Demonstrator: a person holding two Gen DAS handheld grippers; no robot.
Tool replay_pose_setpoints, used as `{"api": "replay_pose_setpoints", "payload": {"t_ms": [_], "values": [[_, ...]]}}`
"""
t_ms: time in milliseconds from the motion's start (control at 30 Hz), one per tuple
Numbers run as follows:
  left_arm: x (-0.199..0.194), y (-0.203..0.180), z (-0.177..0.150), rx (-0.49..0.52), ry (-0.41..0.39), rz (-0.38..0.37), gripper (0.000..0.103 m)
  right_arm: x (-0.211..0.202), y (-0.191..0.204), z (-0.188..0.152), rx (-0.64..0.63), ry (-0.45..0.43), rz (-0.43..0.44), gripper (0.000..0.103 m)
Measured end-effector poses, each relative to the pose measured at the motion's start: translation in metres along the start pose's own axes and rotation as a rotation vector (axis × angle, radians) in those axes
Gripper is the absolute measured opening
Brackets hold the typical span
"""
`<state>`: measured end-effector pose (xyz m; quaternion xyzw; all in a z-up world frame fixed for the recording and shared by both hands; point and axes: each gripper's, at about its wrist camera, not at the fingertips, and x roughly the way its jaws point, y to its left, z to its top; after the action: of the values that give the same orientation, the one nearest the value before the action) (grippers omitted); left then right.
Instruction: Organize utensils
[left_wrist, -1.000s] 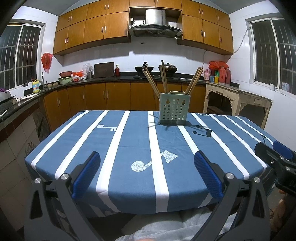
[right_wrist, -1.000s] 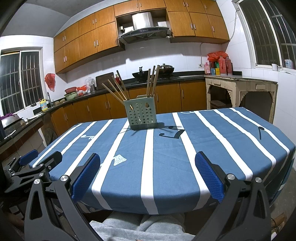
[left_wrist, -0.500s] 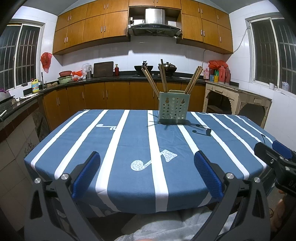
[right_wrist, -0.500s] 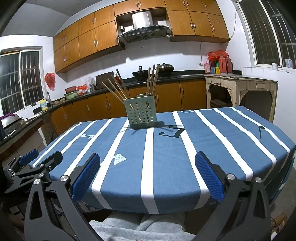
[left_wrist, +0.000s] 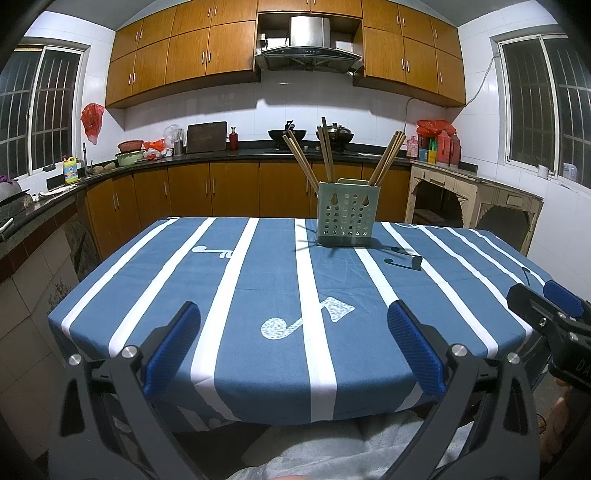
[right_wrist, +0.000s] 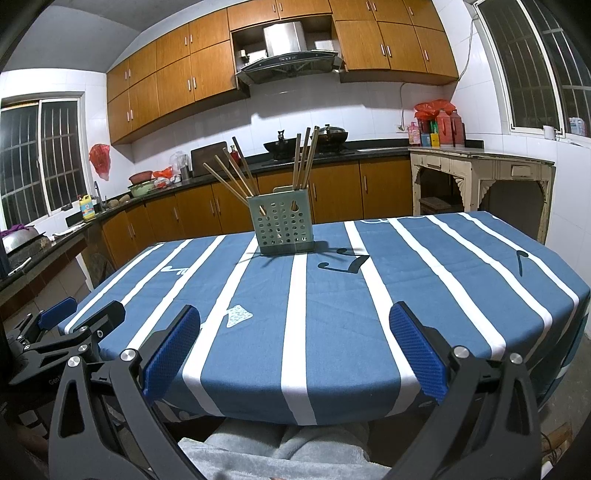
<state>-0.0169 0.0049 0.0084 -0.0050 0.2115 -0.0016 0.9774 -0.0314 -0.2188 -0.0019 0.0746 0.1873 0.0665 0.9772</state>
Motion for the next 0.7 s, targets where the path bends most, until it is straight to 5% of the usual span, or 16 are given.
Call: {"api": "replay_pose_setpoints", "payload": {"t_ms": [700], "values": [[-0.0001,-0.0011,0.0003,0.0,0.001,0.001,0.099,-0.0005,0.0002,0.0023,0.001,0.002,0.0,0.101]]}}
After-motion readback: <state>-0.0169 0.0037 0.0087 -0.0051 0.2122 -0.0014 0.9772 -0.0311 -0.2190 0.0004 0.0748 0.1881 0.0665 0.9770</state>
